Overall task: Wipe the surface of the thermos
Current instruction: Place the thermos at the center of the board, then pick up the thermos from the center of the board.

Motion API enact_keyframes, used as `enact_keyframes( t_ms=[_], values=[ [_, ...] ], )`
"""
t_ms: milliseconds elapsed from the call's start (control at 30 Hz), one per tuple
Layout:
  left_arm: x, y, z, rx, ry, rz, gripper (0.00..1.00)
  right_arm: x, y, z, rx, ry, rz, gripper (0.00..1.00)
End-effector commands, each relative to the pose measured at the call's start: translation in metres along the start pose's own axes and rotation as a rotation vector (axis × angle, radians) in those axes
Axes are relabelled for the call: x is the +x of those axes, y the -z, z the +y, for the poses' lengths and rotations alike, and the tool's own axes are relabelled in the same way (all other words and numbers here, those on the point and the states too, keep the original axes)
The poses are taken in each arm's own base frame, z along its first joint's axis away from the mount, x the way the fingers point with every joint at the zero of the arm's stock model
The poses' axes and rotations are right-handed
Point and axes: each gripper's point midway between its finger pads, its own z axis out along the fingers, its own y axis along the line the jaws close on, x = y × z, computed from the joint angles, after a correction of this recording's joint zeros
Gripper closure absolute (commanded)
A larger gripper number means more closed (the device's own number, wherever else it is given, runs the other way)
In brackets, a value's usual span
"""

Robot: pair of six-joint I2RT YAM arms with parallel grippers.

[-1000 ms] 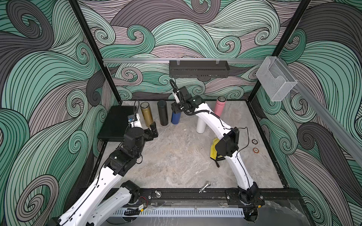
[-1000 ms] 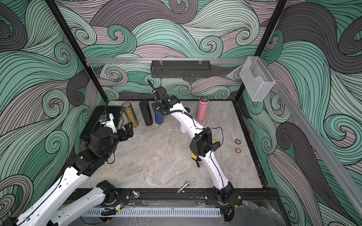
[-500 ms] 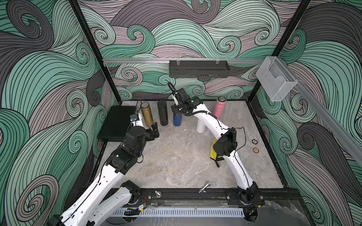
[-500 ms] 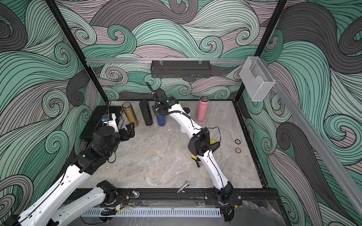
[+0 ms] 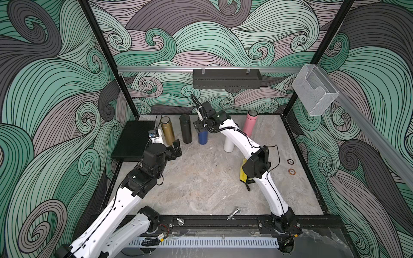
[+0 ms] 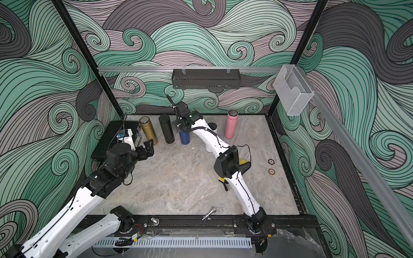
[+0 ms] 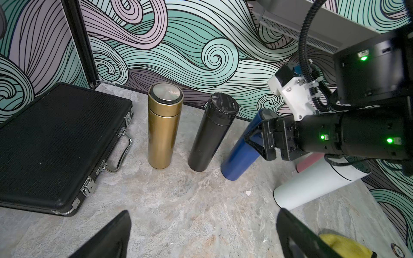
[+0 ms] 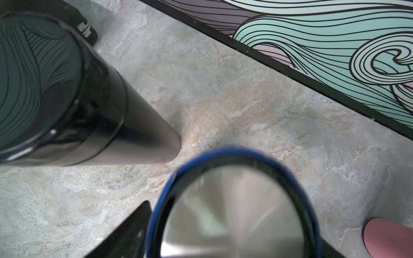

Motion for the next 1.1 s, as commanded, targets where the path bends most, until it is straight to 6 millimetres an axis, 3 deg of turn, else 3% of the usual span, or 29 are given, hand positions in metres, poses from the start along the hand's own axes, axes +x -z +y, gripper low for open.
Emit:
enact_keyframes(
  t_ms=[0,167,433,600,700,767,867,1067],
  values=[
    [-0.017,0.007,-0.003,0.017,0.021,-0.036,0.01,-0.013,0.013,-0.003,0.017,0.008,-0.042,0.0],
    [-0.019,0.009,-0.003,0.019,0.026,-0.041,0.01,-0.027,0.037,-0.004,0.011,-0.007,-0.088,0.0],
    [-0.015,0.004,-0.012,0.043,0.035,0.006,0.01,-0.058,0.113,-0.011,-0.001,-0.036,-0.209,0.0],
    [-0.023,0.0,-0.049,0.203,0.083,0.03,0.01,-0.053,0.158,-0.03,0.053,-0.113,-0.245,0.0],
    [-0.026,-0.001,-0.079,0.301,0.076,0.106,0.01,-0.033,0.183,-0.035,0.032,-0.165,-0.276,0.0],
    [-0.025,-0.002,-0.106,0.368,-0.005,0.158,0.01,-0.011,0.206,-0.048,0.058,-0.228,-0.31,0.0],
    [-0.02,-0.005,-0.149,0.43,-0.121,0.173,0.01,0.036,0.224,-0.063,0.065,-0.237,-0.3,0.0],
    [-0.001,-0.043,-0.211,0.524,-0.186,0.271,0.01,0.146,0.233,-0.123,0.22,-0.427,-0.206,0.0]
  ],
)
